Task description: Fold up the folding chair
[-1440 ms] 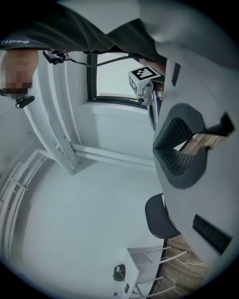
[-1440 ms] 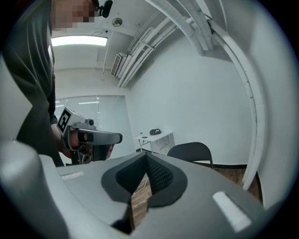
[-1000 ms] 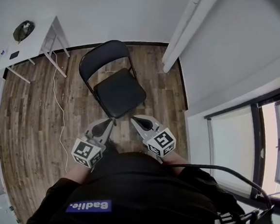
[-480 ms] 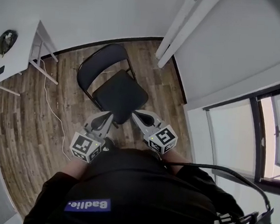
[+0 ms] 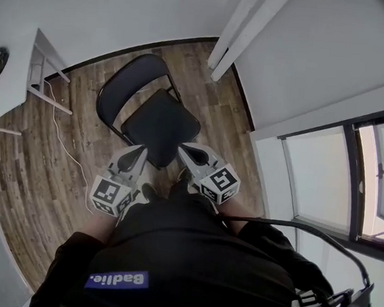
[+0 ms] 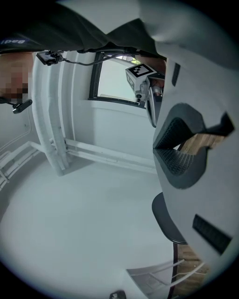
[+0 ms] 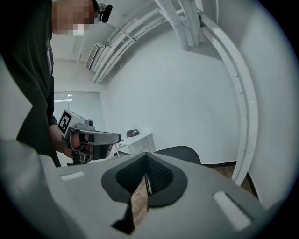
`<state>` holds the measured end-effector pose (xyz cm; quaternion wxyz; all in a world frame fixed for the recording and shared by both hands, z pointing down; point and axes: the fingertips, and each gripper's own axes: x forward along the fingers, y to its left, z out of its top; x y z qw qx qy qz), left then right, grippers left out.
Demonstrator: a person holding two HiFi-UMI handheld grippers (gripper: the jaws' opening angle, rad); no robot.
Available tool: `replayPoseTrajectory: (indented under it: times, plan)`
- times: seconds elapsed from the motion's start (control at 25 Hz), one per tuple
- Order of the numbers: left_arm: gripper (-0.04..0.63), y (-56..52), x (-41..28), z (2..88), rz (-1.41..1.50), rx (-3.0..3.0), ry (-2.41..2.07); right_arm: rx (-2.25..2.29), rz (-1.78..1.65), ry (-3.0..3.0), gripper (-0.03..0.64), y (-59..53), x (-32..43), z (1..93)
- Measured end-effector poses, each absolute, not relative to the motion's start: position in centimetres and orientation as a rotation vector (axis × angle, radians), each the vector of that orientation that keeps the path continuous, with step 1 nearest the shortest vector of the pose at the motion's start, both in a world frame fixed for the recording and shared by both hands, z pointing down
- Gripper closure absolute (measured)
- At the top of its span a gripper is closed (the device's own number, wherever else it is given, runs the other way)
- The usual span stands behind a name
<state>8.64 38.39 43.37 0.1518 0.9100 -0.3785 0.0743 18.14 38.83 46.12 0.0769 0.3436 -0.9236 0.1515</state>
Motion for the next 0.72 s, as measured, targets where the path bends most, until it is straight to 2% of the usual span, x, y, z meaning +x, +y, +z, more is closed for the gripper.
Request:
replayPoseTrajectory:
  times: [0.72]
  plan:
    - [0.591,25.5,11.0,48.0,0.403,2.448,-1.309,0.875,0.642,-2.723,0.614,28.8,26.1,55.2]
